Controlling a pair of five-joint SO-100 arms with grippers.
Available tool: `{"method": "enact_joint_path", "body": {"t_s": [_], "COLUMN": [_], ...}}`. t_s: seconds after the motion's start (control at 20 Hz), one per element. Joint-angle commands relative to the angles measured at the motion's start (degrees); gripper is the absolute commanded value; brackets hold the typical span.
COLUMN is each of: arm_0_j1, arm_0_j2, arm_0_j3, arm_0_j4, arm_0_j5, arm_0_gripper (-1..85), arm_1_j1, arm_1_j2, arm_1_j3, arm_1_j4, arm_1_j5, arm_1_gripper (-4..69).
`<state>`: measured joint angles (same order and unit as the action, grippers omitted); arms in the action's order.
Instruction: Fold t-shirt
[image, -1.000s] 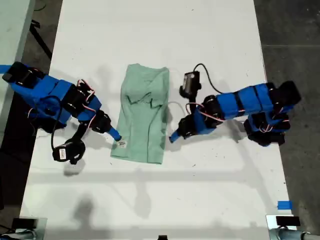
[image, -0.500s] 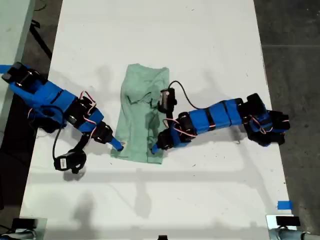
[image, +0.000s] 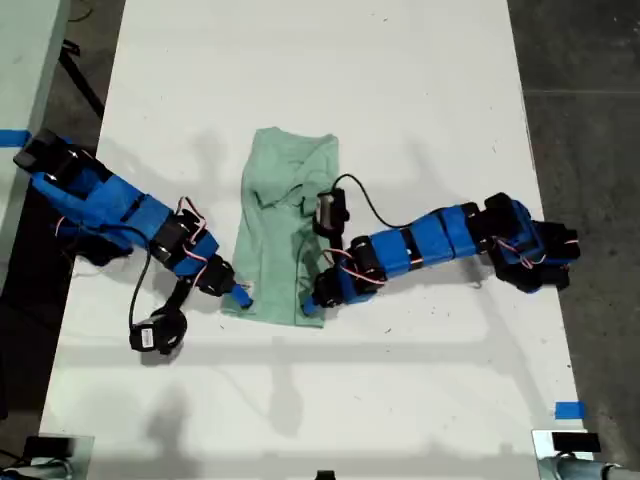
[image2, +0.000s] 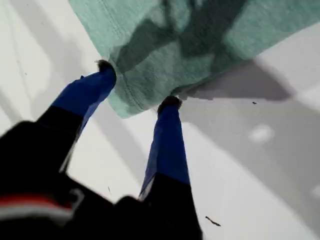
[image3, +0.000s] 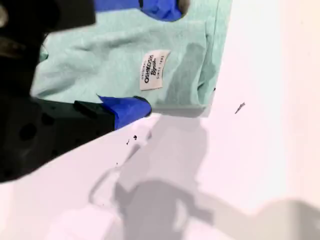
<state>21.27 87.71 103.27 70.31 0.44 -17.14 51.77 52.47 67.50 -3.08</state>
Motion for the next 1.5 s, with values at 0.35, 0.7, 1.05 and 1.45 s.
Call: {"method": "enact_joint_path", "body": {"t_s": [0.35, 0.7, 1.05, 1.45], "arm_0_j1": [-1.93, 2.2, 6.06, -13.8], "arm_0_j2": [-11.87, -11.6, -19.07, -12.39], "arm_0_j3": [-3.16, -20.39, -50.89, -50.98], "arm_0_j4": [-5.45, 1.67, 12.66, 27.6], "arm_0_j5": [-2.55, 0.62, 6.94, 14.33], "arm_0_gripper": [0.0, -0.1, -0.1, -0.1], "arm_1_j1": [-0.26, -5.54, -10.02, 10.11], "arm_1_j2": [-6.5, 5.01, 15.82, 21.88], "arm_1_j3": [-4.39, -4.39, -4.39, -2.11], "arm_1_j4": [-3.69, 1.14, -1.23, 10.37], "arm_1_j5": [2.64, 1.05, -1.32, -15.82], "arm_1_gripper": [1.8, -0.8, -0.8, -0.9]}}
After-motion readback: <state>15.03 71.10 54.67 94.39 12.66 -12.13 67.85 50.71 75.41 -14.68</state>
